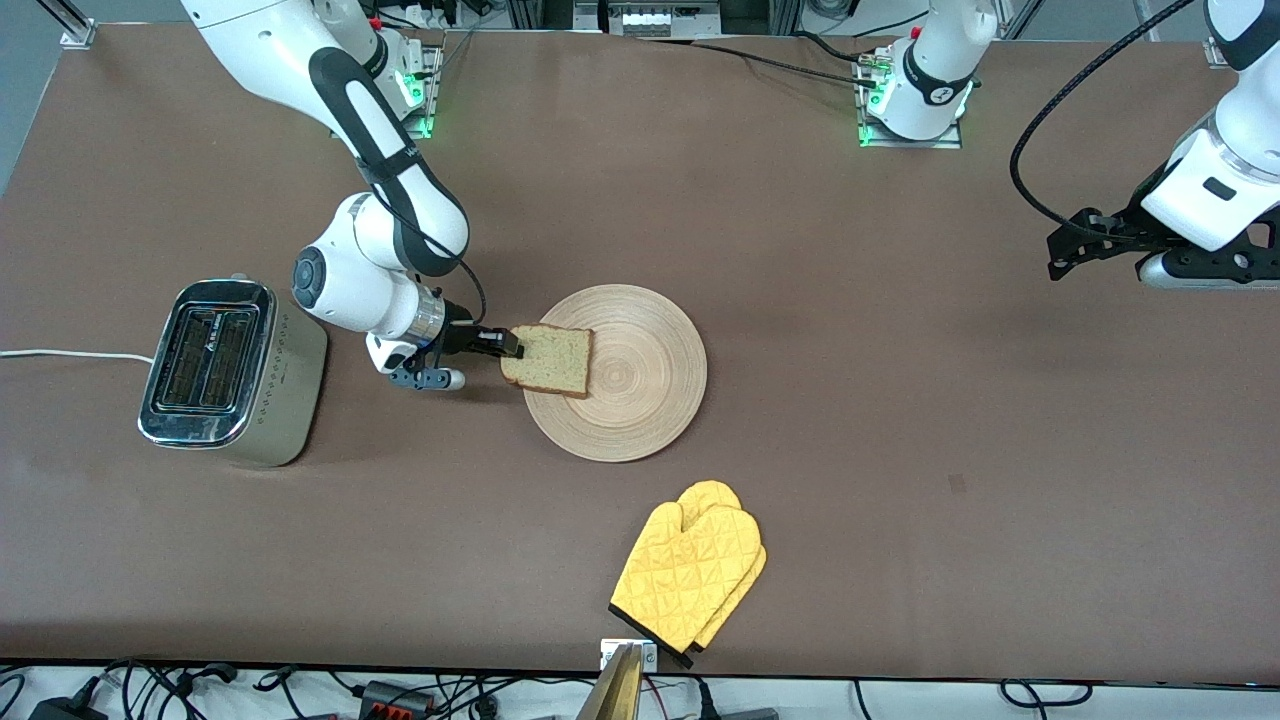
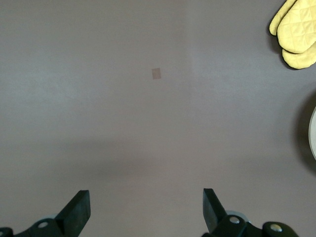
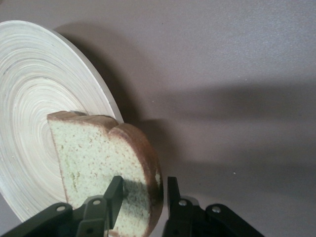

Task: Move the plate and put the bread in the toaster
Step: 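Close the right gripper on the bread slice edge, then lift the bread with the right gripper and carry it over the toaster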

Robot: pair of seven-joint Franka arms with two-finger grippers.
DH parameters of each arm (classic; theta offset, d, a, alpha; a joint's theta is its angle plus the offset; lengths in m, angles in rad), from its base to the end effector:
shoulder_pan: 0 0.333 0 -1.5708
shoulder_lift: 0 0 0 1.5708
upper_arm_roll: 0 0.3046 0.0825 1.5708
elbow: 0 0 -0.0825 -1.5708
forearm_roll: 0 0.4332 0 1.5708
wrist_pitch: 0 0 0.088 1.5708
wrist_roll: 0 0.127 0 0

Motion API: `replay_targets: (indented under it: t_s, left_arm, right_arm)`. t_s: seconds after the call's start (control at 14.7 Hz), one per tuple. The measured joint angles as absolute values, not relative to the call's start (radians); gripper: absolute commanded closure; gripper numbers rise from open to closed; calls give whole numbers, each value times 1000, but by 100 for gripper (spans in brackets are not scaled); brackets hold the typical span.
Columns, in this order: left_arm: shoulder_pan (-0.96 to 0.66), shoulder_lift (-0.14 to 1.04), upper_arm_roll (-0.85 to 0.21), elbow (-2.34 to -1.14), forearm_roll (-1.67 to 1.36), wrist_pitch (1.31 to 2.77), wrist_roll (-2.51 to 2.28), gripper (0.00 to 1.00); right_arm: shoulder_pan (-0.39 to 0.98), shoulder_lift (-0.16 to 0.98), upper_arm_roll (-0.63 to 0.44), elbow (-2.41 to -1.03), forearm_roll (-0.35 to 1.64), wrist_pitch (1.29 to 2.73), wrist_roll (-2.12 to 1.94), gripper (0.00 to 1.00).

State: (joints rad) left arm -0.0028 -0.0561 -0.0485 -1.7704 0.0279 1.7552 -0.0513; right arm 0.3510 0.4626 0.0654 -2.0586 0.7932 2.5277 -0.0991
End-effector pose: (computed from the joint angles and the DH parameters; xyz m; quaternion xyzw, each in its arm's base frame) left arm 0.5983 -0.0282 0.5382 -0.9997 0.0023 -0.0212 0.0141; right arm 0.5643 0.2521 0.1387 -0.9687 0.0736 0.0378 0.2341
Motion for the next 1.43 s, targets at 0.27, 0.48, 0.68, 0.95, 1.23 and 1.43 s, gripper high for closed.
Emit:
replay_targets:
  t_s: [0.27, 0.48, 0.68, 0.95, 1.23, 1.43]
  left_arm:
    - [-2, -56, -48, -1770, 28, 1755, -51, 0]
    - [-2, -56, -48, -1770, 28, 1755, -51, 0]
    - [-2, -56, -48, -1770, 28, 1755, -51, 0]
    - [-2, -56, -48, -1770, 28, 1755, -51, 0]
    - [-2, -56, -48, -1770, 28, 1755, -51, 0]
    - [-2, -56, -48, -1770, 28, 1755, -51, 0]
  right_arm:
    - [351, 462, 65, -2058, 797, 2528, -99, 66]
    - [352, 462, 65, -2058, 800, 2528, -99, 79]
    - [353, 461, 67, -2054, 801, 2528, -99, 95]
    - [354, 452, 68, -2031, 803, 2525, -78, 100]
    - [350, 438, 60, -1964, 804, 2435, -30, 100]
    - [347, 412, 35, -1924, 800, 2355, 10, 100]
